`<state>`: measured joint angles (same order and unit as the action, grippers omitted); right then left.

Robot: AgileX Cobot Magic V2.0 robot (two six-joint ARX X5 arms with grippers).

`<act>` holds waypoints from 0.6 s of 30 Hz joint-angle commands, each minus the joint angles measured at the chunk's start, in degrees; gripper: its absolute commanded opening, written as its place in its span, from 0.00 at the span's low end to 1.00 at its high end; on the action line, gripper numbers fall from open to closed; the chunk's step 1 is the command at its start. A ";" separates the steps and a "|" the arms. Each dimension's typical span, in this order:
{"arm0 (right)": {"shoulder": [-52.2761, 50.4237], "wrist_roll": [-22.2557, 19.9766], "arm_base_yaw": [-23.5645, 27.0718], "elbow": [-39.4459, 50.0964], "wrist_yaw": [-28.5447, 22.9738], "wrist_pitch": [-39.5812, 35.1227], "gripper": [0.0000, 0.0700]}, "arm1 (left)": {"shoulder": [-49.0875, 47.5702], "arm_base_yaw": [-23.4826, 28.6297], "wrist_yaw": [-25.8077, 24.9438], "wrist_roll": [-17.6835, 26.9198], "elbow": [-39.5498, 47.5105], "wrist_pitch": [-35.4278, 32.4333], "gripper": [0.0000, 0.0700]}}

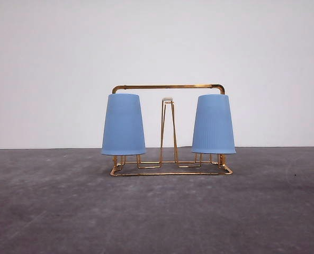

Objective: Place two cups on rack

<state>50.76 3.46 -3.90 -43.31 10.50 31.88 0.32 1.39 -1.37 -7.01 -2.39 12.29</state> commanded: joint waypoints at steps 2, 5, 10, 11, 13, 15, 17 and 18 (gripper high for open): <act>0.44 0.79 -0.09 -0.17 -0.02 -0.56 0.00 | -0.09 0.00 0.11 0.02 0.85 0.04 0.03; -0.12 0.73 -0.31 -0.17 -0.08 -0.50 0.00 | -0.09 0.00 0.11 0.02 0.85 0.02 0.03; -7.24 -9.07 -0.28 2.20 -2.29 -3.89 0.00 | -0.07 0.00 0.13 0.02 0.85 0.04 0.03; -9.48 -9.83 -0.14 3.93 -2.76 -6.13 0.00 | -0.08 0.00 0.12 0.02 0.85 0.03 0.03; -14.78 -10.45 0.43 8.80 -3.66 -12.00 0.00 | -0.09 0.00 0.11 0.02 0.85 0.02 0.03; -20.61 -10.29 1.35 14.55 -4.57 -16.96 0.00 | -0.07 0.00 0.11 0.02 0.85 0.02 0.03; -26.51 -10.13 2.39 20.37 -4.80 -19.96 0.00 | -0.07 0.00 0.11 0.02 0.85 0.01 0.03; -29.29 -10.10 2.84 23.12 -4.80 -20.78 0.00 | -0.07 0.00 0.11 0.02 0.85 0.02 0.03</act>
<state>23.35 -5.85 -1.26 -22.24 5.80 11.76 0.32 1.37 -1.37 -7.01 -2.37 12.27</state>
